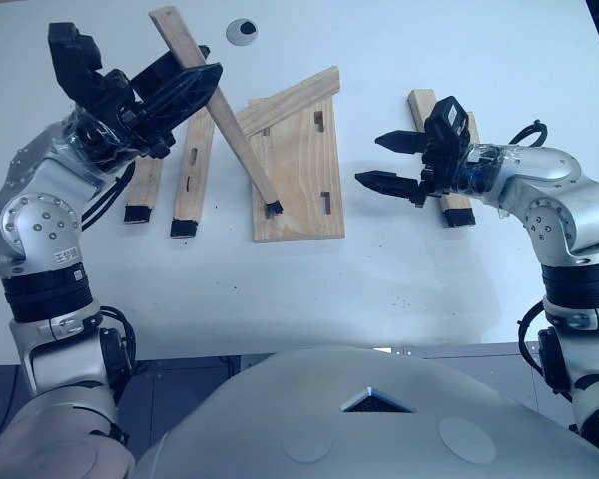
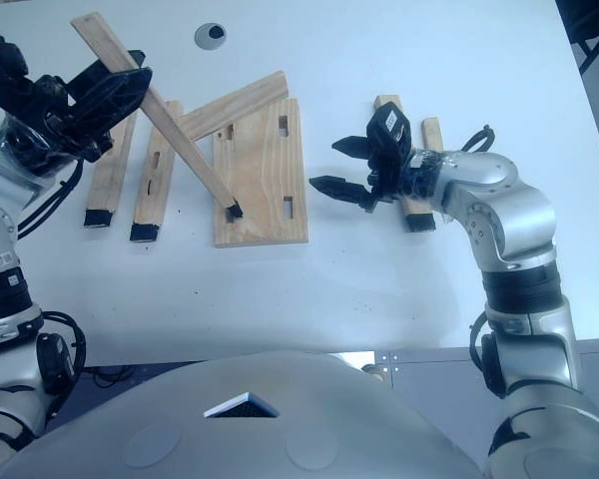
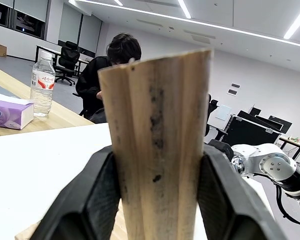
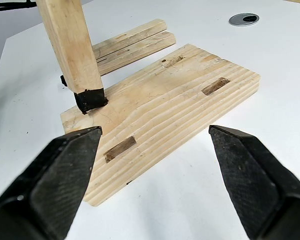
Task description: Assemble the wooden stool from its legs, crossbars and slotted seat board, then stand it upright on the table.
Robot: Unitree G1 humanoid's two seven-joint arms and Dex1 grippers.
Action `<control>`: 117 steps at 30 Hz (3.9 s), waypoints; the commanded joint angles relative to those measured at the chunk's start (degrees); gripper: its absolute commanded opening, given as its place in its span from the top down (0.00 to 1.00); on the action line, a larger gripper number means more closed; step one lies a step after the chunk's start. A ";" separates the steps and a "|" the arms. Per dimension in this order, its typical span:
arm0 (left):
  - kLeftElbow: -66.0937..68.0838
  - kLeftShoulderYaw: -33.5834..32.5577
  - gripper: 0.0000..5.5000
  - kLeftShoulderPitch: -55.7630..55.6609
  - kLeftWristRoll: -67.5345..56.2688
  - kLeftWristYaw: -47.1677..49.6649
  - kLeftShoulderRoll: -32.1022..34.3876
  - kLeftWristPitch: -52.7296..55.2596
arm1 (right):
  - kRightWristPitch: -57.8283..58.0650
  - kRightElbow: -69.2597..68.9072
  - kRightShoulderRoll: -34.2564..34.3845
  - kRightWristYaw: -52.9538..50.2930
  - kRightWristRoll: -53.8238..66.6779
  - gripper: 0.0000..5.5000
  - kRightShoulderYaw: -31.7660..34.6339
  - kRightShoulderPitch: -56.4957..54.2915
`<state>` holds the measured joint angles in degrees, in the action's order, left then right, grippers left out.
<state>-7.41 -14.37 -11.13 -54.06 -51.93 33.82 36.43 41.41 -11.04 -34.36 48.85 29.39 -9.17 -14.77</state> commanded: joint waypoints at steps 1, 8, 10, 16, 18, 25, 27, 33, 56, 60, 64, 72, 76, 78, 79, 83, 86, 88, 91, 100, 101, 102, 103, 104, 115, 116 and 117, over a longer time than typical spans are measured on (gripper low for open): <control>0.59 -1.31 0.63 -0.18 -0.82 0.34 1.04 2.80 | 0.31 -0.02 0.22 0.31 -0.79 0.28 -0.57 -0.49; 4.22 -0.19 0.63 -0.47 2.05 -1.57 2.34 3.49 | -0.80 -0.07 -0.76 1.39 -2.95 0.28 -1.95 0.01; 5.38 -0.04 0.63 -0.42 2.93 -2.38 2.82 3.11 | -1.18 -0.36 -0.87 1.75 -3.75 0.28 -2.66 0.35; 9.90 5.71 0.63 -2.89 8.13 -8.92 7.68 3.01 | -2.22 0.23 -1.18 2.92 -5.62 0.28 -3.63 0.15; 12.48 8.25 0.63 -5.27 10.27 -11.48 9.32 2.41 | -2.42 0.38 -1.28 3.35 -6.19 0.28 -3.76 -0.02; 13.16 12.40 0.63 -5.77 14.23 -18.01 16.50 0.85 | -3.48 1.04 -1.73 4.37 -7.70 0.28 -3.31 0.08; 12.49 11.84 0.63 -4.92 14.21 -18.65 17.85 0.12 | -3.72 1.22 -1.45 4.23 -8.23 0.28 -3.32 0.13; 11.40 10.09 0.63 -1.65 12.76 -17.85 19.58 0.95 | -4.11 1.61 -1.25 4.07 -8.97 0.28 -2.61 0.12; 5.02 12.71 0.63 2.90 20.93 -23.94 31.85 -11.90 | -4.28 0.84 0.12 1.55 -9.57 0.28 -2.54 2.12; -2.21 8.39 0.63 9.46 21.80 -20.08 31.80 -12.28 | -3.96 0.22 0.23 0.88 -9.28 0.28 -2.41 3.02; -6.67 8.72 0.63 8.41 21.85 -18.88 31.34 -11.13 | -3.72 0.17 0.60 0.18 -9.10 0.28 -2.35 3.10; -3.51 12.24 0.63 -5.13 24.92 -24.96 35.19 -8.77 | -3.71 -1.00 1.82 -1.77 -8.89 0.28 -2.64 4.83; -3.11 17.13 0.63 -13.83 26.60 -28.26 34.66 -5.36 | -3.97 -1.57 3.80 -3.79 -8.84 0.28 -2.92 5.97; -3.56 18.14 0.63 -15.95 25.47 -29.22 33.69 -2.95 | -4.13 -1.60 4.88 -4.80 -8.97 0.28 -3.08 6.27; -3.39 18.78 0.63 -16.74 25.46 -29.76 33.37 -2.29 | -4.35 -1.47 5.30 -5.32 -9.08 0.28 -3.18 6.44; -1.11 22.46 0.63 -18.97 28.99 -31.61 32.63 -2.71 | -4.54 -1.32 6.76 -7.01 -9.58 0.28 -3.52 6.78; 1.52 26.87 0.63 -20.30 34.34 -31.94 31.91 -4.62 | -4.46 -0.90 7.62 -8.30 -10.48 0.28 -4.37 6.66; 3.18 29.03 0.63 -21.53 36.88 -32.43 31.54 -5.33 | -4.10 -0.71 8.18 -9.47 -11.14 0.28 -4.90 6.64; 4.79 30.89 0.63 -23.10 39.55 -33.92 31.70 -5.95 | -3.35 -0.83 9.05 -11.23 -11.52 0.28 -4.95 6.62; 6.01 33.38 0.63 -29.42 42.78 -39.27 30.93 -4.78 | 0.44 2.13 15.95 -21.99 -10.82 0.28 1.36 3.56; 6.03 33.35 0.63 -29.90 42.79 -39.53 30.80 -4.53 | 1.11 2.13 16.23 -22.58 -11.14 0.28 1.18 3.61; 6.11 33.32 0.63 -30.16 42.90 -39.71 30.72 -4.49 | 1.62 2.01 16.40 -22.89 -11.50 0.32 0.84 3.79; 6.20 33.39 0.63 -30.51 43.08 -39.85 30.66 -4.42 | 2.37 1.84 16.49 -23.12 -11.77 0.35 0.15 4.18; 6.36 33.51 0.63 -30.91 43.52 -39.96 30.58 -4.48 | 3.02 1.66 16.48 -23.28 -12.15 0.36 -0.78 4.63; 6.65 37.96 0.63 -35.03 47.05 -40.49 30.08 -3.90 | 5.79 4.97 21.01 -30.92 -14.27 0.67 -0.25 4.59; 6.94 38.82 0.63 -35.60 47.32 -40.51 30.26 -4.02 | 5.99 4.98 21.26 -30.98 -14.52 0.67 -0.93 4.78; 7.31 39.96 0.63 -36.39 47.83 -40.51 30.53 -4.25 | 6.47 4.91 21.54 -31.06 -14.74 0.67 -1.82 5.08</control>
<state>-0.89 23.48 -45.55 -7.86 -92.09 63.63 32.57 45.74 -7.22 -13.89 19.05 16.19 -9.42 -10.44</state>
